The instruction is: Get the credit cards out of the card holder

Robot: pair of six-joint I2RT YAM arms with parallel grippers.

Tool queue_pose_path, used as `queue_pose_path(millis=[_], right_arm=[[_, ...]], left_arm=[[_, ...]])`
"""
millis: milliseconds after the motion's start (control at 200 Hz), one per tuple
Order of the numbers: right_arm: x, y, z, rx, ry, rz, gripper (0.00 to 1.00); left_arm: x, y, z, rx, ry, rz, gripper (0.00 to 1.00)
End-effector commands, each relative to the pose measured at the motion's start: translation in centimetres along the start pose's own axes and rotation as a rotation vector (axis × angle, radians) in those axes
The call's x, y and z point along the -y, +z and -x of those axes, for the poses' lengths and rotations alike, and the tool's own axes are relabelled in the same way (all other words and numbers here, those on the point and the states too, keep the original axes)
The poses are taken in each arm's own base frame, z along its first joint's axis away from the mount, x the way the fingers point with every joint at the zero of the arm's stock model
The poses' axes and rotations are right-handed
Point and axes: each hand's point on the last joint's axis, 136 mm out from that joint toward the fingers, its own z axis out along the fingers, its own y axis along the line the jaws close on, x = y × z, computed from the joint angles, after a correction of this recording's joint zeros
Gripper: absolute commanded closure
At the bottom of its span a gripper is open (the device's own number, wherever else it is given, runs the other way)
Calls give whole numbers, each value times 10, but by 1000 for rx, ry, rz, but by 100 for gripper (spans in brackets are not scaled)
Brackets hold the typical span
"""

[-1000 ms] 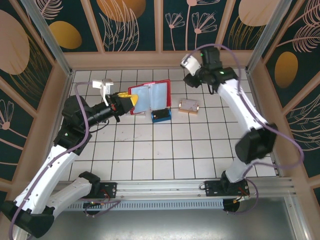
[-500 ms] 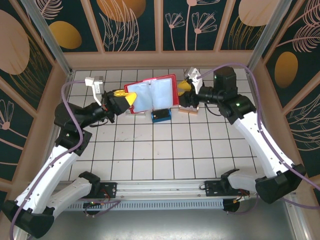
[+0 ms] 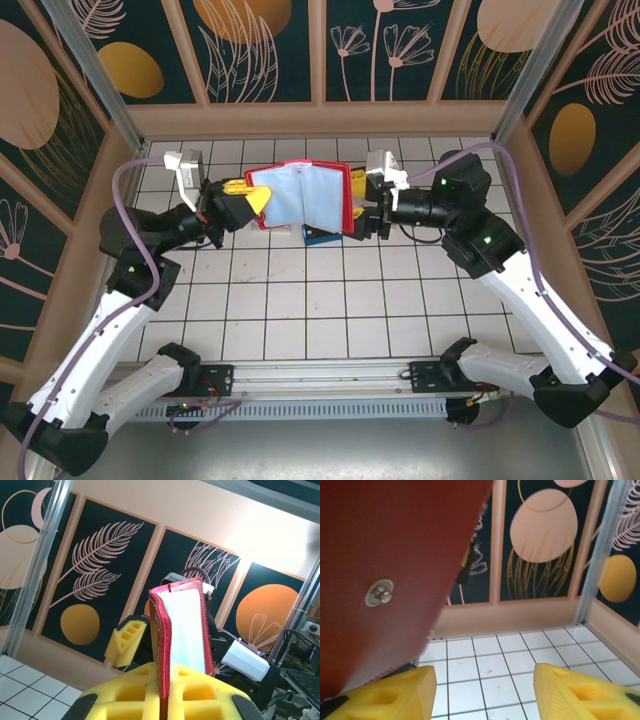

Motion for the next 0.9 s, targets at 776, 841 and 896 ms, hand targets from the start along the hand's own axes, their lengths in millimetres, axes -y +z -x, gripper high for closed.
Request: queue_pose_path(millis=[776, 841, 896], right_arm=[[-19, 49, 44, 110, 86, 175, 42], [-19, 50, 45, 109, 92, 180, 46], [-18, 51, 43, 106, 100, 175, 46]], left_arm=[[10, 4, 0, -58, 25, -61, 100], [10, 4, -1, -64, 26, -61, 100], [9, 5, -1, -67, 29, -59, 100]])
